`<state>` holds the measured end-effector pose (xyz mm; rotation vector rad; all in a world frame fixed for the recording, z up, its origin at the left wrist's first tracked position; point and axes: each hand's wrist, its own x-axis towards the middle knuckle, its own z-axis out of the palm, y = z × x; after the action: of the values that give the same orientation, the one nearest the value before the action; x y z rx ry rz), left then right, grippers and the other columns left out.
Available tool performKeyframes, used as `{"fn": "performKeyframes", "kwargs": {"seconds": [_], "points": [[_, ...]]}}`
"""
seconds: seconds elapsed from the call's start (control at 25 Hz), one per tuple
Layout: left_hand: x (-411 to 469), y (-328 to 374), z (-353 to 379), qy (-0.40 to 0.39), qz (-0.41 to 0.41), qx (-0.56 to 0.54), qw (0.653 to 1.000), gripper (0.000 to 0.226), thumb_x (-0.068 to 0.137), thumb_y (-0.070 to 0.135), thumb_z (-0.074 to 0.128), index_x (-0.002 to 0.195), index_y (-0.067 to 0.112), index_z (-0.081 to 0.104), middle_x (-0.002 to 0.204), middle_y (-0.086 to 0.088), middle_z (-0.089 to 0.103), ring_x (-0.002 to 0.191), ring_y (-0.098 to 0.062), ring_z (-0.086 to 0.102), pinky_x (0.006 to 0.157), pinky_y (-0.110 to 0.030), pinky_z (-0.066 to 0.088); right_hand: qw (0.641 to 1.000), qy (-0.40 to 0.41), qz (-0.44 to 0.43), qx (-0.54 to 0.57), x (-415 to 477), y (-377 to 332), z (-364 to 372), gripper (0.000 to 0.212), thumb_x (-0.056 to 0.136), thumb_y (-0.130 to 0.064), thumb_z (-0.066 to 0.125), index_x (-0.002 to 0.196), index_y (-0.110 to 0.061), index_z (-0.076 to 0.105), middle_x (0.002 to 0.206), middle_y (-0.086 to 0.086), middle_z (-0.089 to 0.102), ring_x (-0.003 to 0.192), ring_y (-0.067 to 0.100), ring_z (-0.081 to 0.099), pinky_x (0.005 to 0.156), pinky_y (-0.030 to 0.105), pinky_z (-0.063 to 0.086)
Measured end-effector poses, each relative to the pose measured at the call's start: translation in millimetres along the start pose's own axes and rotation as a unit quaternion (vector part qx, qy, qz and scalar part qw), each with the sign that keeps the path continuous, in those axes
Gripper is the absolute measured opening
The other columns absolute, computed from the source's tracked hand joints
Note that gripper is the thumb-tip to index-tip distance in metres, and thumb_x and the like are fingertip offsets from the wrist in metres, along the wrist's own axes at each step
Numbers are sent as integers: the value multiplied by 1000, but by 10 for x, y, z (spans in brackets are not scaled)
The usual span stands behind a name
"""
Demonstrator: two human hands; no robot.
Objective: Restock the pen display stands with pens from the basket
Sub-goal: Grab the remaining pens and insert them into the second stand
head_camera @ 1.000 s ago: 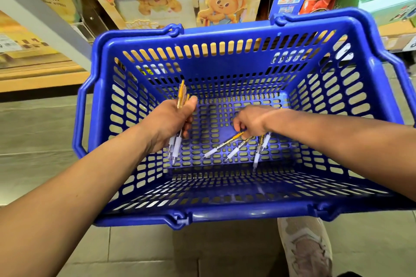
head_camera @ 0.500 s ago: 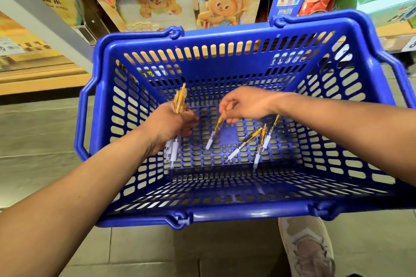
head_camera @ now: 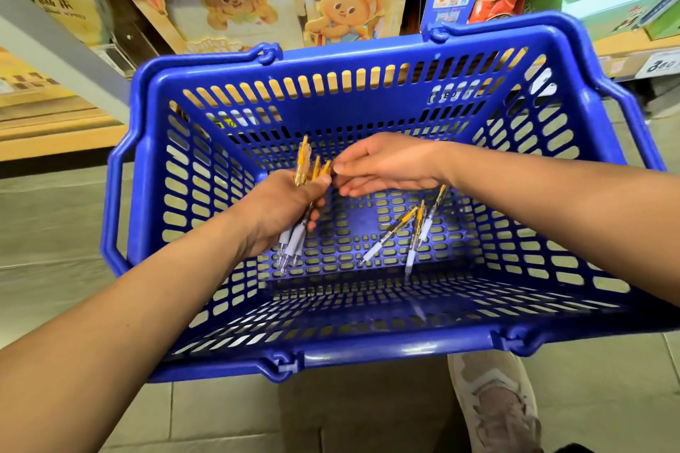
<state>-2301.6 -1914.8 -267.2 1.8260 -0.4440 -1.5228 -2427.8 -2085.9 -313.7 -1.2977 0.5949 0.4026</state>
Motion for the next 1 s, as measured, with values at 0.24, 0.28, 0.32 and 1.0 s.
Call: {"fn": "performKeyframes", "kwargs": {"seconds": [0.24,0.28,0.32,1.0], "points": [[-47,5,-43,-6,-17,19,1000,21,96,18,68,92,10,50,66,-3,47,54,-15,44,54,-31,43,752,28,165,-637,-68,501,-196,25,90,-32,74,111,-29,62,106,-8,62,99,18,61,90,34,53],[-44,0,-61,4,-18,14,1000,18,97,16,67,93,9,50,66,-3,48,53,-14,44,53,-30,43,736,26,162,-657,-74,568,-194,20,91,-30,73,107,-29,61,105,-6,60,95,18,60,83,33,53],[-40,-9,-79,15,-24,5,1000,15,99,15,65,94,8,52,67,-4,51,52,-13,46,51,-29,44,724,25,151,-672,-77,614,-191,15,93,-28,71,102,-28,60,104,-5,58,92,19,60,77,33,53],[-31,-96,-17,-33,-24,-38,998,18,101,24,60,103,7,66,84,-14,71,70,-23,69,67,-34,62,1000,-12,5,-8,61,-48,119,24,98,-33,65,105,-12,75,96,3,76,88,10,72,79,20,57]]}}
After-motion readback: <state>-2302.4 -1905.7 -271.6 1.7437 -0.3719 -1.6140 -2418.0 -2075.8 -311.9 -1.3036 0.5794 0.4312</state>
